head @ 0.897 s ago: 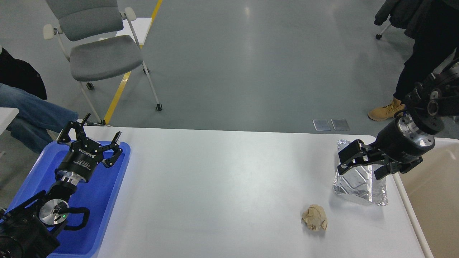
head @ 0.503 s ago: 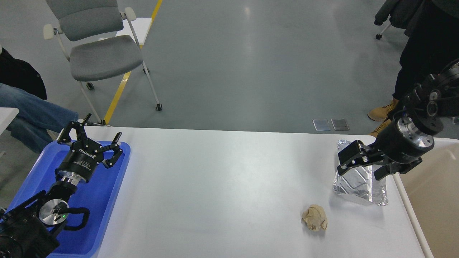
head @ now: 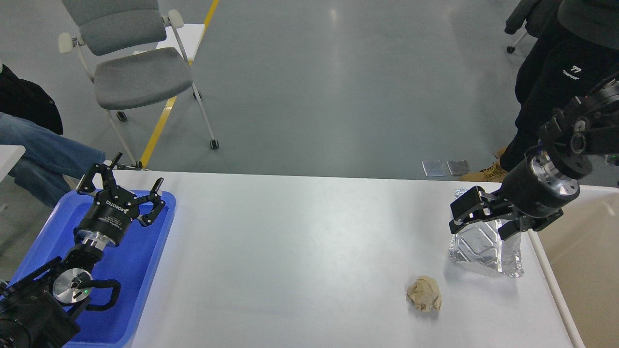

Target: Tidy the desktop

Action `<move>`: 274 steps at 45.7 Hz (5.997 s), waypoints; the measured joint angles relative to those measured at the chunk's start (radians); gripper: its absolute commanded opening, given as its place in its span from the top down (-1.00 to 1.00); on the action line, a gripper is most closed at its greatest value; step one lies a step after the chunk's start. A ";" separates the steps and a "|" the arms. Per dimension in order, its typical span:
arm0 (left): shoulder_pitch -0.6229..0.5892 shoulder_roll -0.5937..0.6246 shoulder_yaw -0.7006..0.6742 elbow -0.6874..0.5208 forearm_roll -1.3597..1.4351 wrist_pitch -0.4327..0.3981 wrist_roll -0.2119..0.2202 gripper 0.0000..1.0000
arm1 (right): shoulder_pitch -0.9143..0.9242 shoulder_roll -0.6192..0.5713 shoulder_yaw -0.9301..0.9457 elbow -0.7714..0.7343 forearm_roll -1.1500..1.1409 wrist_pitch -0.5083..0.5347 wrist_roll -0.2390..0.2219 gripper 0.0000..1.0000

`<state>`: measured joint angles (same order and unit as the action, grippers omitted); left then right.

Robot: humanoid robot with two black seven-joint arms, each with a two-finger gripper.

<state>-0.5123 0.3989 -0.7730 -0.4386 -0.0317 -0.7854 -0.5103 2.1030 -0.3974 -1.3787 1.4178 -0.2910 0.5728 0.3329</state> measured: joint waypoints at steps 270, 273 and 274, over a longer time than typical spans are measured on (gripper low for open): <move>-0.001 0.000 0.000 0.000 0.000 0.000 0.000 -0.98 | -0.521 -0.244 0.158 -0.341 -0.219 -0.477 0.016 1.00; -0.001 0.000 0.000 0.000 0.000 0.000 0.000 -0.98 | -0.445 -0.263 0.134 -0.286 -0.227 -0.450 0.016 1.00; -0.001 0.000 0.000 0.000 0.000 0.000 0.000 -0.98 | -0.411 -0.268 0.123 -0.263 -0.230 -0.437 0.016 1.00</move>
<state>-0.5137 0.3989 -0.7731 -0.4387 -0.0319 -0.7854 -0.5107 1.6918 -0.6658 -1.2556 1.1549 -0.5208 0.1359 0.3493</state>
